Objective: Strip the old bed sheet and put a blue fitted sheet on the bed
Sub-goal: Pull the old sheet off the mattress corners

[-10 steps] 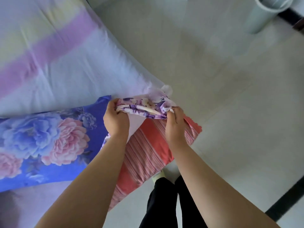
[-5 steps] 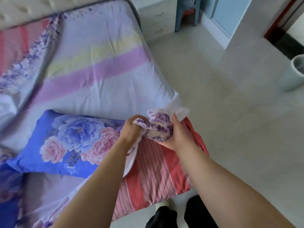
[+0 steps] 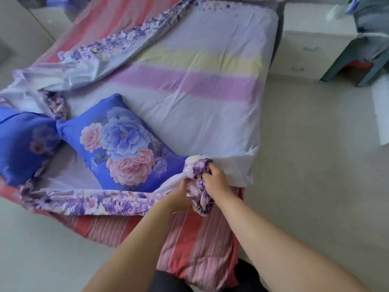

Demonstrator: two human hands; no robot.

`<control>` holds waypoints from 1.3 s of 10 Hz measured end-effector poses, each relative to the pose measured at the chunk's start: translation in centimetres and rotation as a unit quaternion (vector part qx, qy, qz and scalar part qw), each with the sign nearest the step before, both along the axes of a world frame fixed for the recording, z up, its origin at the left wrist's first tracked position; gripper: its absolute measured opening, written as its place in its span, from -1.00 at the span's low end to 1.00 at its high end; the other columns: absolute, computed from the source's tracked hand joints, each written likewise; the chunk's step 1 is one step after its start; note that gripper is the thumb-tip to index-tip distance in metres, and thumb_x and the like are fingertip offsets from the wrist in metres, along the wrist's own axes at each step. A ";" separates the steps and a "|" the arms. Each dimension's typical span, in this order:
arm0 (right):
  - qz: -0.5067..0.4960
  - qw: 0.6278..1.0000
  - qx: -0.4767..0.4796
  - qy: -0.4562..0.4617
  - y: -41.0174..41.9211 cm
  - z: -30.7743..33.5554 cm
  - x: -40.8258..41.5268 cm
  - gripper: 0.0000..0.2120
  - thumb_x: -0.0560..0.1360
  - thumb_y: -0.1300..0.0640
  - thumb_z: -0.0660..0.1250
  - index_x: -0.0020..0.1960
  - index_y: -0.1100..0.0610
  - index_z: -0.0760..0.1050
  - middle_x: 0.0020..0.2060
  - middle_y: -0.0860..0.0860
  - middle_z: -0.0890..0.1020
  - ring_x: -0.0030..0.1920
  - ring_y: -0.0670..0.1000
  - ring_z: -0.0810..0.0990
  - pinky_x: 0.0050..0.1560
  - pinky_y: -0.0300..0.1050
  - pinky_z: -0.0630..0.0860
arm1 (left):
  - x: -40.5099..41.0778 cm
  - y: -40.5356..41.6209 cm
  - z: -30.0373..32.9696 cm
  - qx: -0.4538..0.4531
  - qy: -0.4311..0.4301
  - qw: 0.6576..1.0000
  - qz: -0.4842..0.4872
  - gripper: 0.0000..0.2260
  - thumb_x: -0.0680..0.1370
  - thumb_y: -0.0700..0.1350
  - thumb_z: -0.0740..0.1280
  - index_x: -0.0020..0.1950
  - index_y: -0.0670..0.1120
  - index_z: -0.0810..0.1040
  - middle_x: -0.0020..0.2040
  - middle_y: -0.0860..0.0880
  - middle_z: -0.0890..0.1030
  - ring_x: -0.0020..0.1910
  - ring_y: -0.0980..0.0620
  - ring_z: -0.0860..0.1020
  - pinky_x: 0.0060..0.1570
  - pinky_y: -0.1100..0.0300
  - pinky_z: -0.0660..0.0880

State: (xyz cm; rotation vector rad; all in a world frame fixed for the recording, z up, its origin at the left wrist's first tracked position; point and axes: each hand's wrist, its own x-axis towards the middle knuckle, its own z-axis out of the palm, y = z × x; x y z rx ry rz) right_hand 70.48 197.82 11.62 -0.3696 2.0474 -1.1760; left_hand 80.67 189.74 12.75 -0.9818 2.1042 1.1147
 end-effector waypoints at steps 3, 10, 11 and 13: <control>0.244 0.913 -0.204 0.254 -6.1 5.7 -0.4 -0.67 0.40 0.22 0.11 -0.04 0.32 0.59 0.00 0.20 0.58 0.03 0.12 0.50 0.13 -0.17 0.41 | -0.6 0.7 1.0 -0.001 0.305 0.883 0.357 -0.49 0.48 -0.41 0.26 0.34 -0.06 0.19 0.02 0.11 0.46 -0.05 0.40 0.52 -0.09 0.49 0.43; 0.691 0.705 0.077 0.136 -11.4 -3.0 -13.1 -0.04 0.36 -0.05 0.46 0.54 -0.06 -0.09 0.52 0.02 0.11 0.50 0.08 0.13 0.42 0.05 0.23 | -6.1 -2.7 0.5 0.112 0.310 0.285 0.900 -0.82 0.60 -0.07 0.13 0.05 -0.10 0.47 -0.02 -0.16 0.62 -0.08 -0.12 0.53 0.21 -0.04 0.41; 0.747 0.632 0.060 0.198 -11.2 -3.4 -11.5 -0.23 0.40 -0.09 0.38 0.52 -0.12 0.10 0.54 0.03 -0.05 0.53 0.08 -0.06 0.48 0.07 0.10 | -5.9 -1.9 1.5 0.089 0.277 0.270 0.918 -0.81 0.60 -0.09 0.09 0.03 -0.08 0.48 0.21 -0.16 0.55 -0.12 -0.06 0.51 0.14 0.02 0.41; 0.796 0.571 0.020 0.200 -13.1 -3.2 -7.0 -0.65 0.50 0.13 0.16 0.24 0.03 0.50 0.30 -0.01 0.48 0.33 0.09 0.41 0.23 -0.02 0.39 | -0.9 -1.2 -4.2 0.069 0.190 0.288 0.936 -0.56 0.60 0.03 0.16 0.39 -0.19 0.38 0.29 -0.19 0.50 0.27 -0.24 0.48 0.20 -0.02 0.43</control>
